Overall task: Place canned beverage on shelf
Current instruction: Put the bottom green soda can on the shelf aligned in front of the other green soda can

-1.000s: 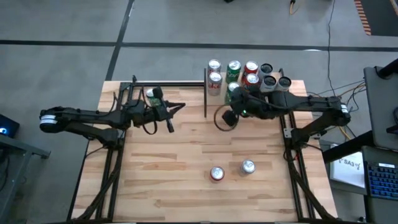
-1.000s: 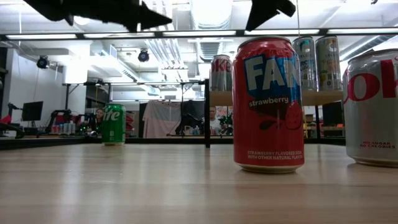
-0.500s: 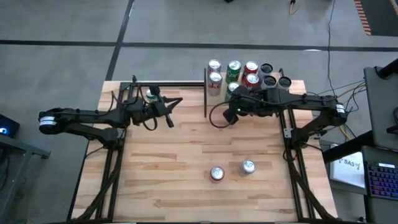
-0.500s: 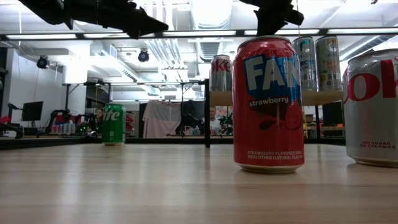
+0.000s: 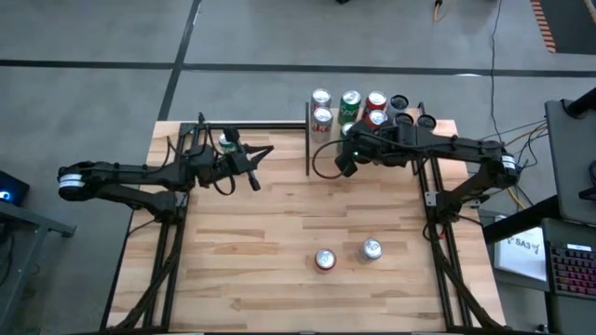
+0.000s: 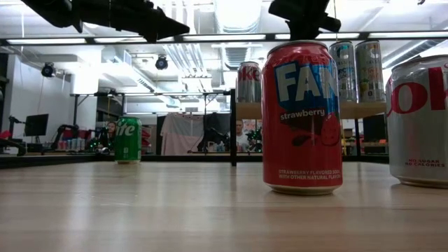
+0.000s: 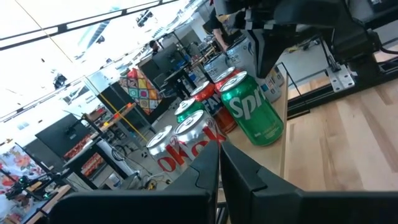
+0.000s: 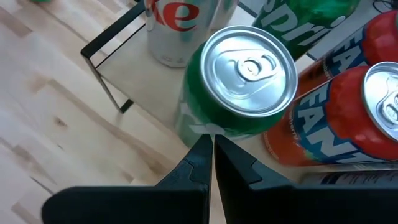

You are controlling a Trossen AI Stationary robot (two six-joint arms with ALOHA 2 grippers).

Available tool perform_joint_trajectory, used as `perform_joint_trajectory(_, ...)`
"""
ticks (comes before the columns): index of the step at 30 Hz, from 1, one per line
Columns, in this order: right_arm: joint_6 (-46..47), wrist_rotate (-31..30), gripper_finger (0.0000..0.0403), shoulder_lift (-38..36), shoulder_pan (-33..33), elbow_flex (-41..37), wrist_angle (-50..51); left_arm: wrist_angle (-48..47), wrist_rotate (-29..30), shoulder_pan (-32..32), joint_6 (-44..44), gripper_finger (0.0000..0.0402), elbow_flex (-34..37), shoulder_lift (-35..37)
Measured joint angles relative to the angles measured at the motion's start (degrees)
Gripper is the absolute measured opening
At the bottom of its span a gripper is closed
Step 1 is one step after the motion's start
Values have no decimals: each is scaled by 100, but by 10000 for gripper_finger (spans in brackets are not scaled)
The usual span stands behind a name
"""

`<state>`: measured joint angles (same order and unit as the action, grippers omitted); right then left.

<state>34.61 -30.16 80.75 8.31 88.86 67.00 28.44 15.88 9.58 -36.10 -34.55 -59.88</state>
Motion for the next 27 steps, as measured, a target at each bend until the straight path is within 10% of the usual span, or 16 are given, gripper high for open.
perform_joint_trajectory(27,-250,313,9,253,195,-7,-498,42,-4,17,-26,0,-1,-2)
